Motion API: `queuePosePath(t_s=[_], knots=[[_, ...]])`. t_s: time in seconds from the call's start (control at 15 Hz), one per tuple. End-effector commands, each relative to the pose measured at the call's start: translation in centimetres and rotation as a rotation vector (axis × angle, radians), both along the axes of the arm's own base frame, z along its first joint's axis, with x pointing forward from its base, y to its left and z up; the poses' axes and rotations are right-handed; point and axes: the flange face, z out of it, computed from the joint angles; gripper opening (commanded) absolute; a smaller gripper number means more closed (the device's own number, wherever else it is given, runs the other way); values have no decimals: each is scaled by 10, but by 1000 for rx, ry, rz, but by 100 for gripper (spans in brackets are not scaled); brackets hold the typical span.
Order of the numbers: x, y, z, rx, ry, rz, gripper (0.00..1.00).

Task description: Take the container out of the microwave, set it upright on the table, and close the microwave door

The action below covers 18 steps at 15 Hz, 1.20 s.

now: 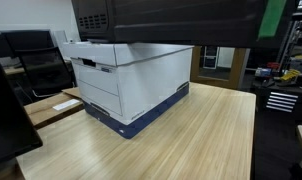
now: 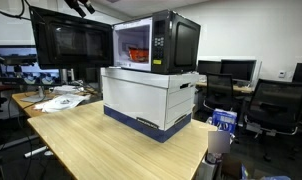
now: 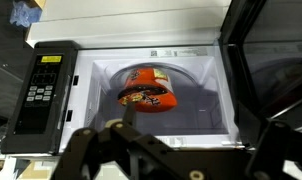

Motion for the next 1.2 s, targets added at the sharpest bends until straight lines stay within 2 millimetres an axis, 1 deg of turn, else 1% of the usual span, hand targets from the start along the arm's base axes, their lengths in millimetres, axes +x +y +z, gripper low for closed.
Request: queuePosePath(t_s=[0.0, 0.07, 0.33, 0.53, 0.67, 0.87, 1.13], knots=[[21, -24, -32, -4, -15, 4, 100], [30, -34, -42, 2, -8, 12, 100], [49, -61, -65, 2, 9, 17, 100], [60, -74, -81, -3, 15, 35, 100], [67, -76, -90, -15, 4, 51, 100], [79, -73, -103, -33, -32, 73, 100], [89, -70, -109, -16, -139, 35, 100]])
